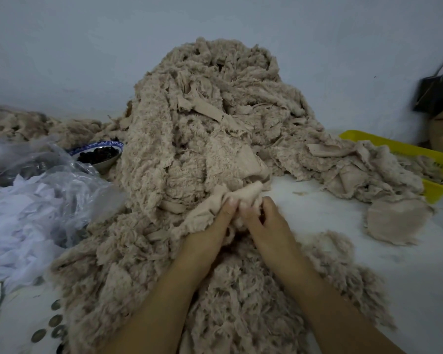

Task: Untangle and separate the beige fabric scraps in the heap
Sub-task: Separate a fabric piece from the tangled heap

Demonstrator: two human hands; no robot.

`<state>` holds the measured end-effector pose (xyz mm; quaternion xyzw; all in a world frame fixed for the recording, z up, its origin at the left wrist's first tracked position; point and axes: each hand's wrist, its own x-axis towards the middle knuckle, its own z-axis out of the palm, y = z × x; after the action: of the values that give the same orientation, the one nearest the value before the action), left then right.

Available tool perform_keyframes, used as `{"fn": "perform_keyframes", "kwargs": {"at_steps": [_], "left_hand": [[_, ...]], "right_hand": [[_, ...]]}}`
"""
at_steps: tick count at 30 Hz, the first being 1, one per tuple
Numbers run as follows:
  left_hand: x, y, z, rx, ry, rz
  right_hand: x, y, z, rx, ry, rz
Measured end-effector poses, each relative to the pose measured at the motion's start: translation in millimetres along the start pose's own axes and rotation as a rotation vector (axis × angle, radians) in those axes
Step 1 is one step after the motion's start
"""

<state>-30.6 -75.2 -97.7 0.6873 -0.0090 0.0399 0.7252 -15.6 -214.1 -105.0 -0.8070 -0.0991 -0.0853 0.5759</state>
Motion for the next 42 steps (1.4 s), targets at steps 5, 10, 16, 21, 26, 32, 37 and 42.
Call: {"fn": "perform_keyframes", "kwargs": {"at_steps": [5, 10, 16, 21, 26, 32, 37, 42], "left_hand": [[9.4, -2.3, -0.5, -0.363, 0.146, -0.242], [15.2, 6.0, -4.9, -0.652, 0.091, -0.266], [19.2, 7.2, -5.2, -0.825, 0.115, -0.267], [13.9, 6.7, -2.6, -0.605, -0.062, -0.164], [6.4, 3.6, 3.4, -0.442, -0.171, -0.224], [-0.1, 4.3, 9.0, -0.275, -0.148, -0.243], [1.4, 6.7, 10.2, -0.3, -0.081, -0.282], [8.4, 10.7, 5.3, -0.586, -0.052, -0.323]], "right_hand": [[5.5, 9.5, -0.4, 0.005, 0.01, 0.032], [5.5, 11.6, 1.6, 0.004, 0.023, 0.043], [7.2, 10.9, -1.8, 0.055, 0.005, 0.082], [3.5, 9.4, -1.8, 0.211, -0.089, 0.136], [-2.0, 1.4, 3.1, 0.3, -0.182, 0.079], [4.8, 2.6, -4.8, 0.301, 0.018, 0.047], [7.3, 2.5, -8.8, 0.126, 0.067, 0.068], [11.4, 4.3, -17.8, 0.127, 0.209, 0.166]]}}
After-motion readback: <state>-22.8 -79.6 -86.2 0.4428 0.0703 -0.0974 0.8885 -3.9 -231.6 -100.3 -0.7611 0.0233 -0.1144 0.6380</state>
